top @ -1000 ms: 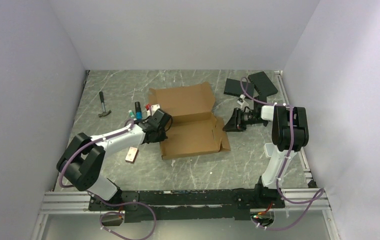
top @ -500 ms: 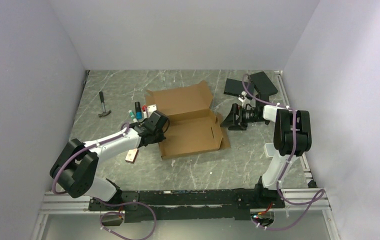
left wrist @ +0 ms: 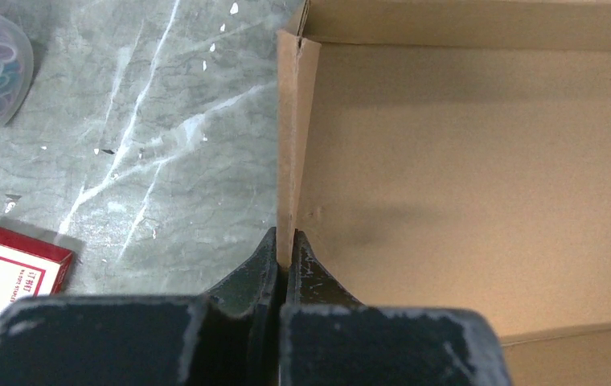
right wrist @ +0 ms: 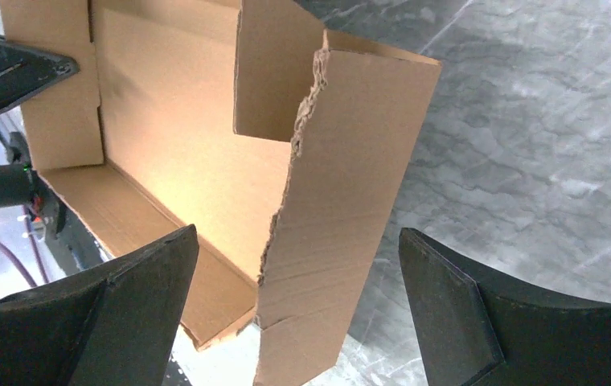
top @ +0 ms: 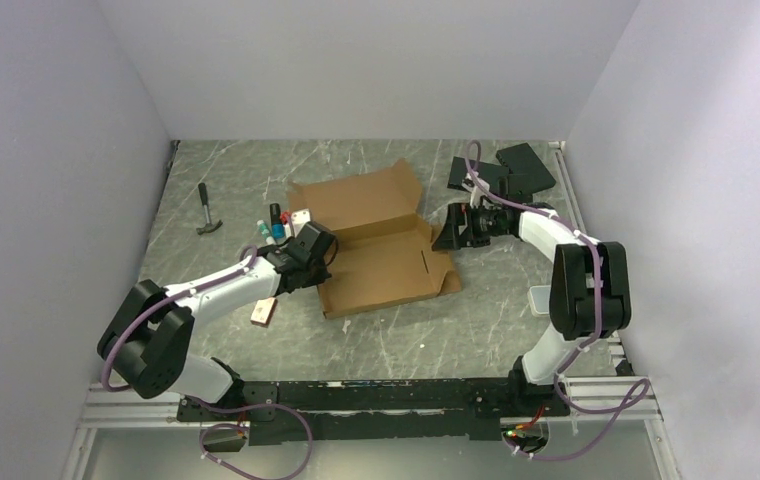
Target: Fold the paper box
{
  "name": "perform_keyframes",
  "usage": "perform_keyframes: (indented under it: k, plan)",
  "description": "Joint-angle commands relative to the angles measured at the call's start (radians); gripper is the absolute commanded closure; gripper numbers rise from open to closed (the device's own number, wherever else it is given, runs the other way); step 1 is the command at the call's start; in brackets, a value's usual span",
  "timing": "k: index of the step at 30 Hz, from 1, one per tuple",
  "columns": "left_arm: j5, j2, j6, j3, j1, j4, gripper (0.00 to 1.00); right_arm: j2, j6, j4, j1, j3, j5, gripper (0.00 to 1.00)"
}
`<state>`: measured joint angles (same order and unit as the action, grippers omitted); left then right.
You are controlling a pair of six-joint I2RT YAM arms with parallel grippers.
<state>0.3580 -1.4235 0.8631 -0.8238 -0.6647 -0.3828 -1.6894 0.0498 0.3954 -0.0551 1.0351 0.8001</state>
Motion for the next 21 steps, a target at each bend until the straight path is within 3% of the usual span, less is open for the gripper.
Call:
perform_keyframes:
  k: [1, 3, 6, 12, 16, 21]
  plan:
    - [0.02, 0.041, 0.042, -0.017, -0.006, 0.016, 1.0, 0.029, 0.033, -0.008, -0.016, 0.011, -0.1, 0.0]
    - [0.018, 0.049, 0.046, -0.015, -0.006, 0.013, 1.0, 0.02, 0.039, -0.007, -0.027, 0.014, -0.149, 0.03]
    - [0.014, 0.059, 0.056, -0.016, -0.006, 0.007, 1.0, 0.02, 0.054, -0.006, -0.057, 0.022, -0.24, 0.2]
    - [-0.003, 0.006, 0.098, -0.074, -0.007, -0.079, 1.0, 0.081, 0.085, -0.029, -0.091, 0.023, -0.364, 0.7]
    - [-0.019, -0.039, 0.118, -0.11, -0.007, -0.111, 1.0, 0.142, 0.106, -0.046, -0.107, 0.016, -0.418, 0.97]
    - [-0.031, -0.071, 0.105, -0.154, -0.009, -0.116, 1.0, 0.205, 0.112, -0.053, -0.124, 0.011, -0.392, 1.0]
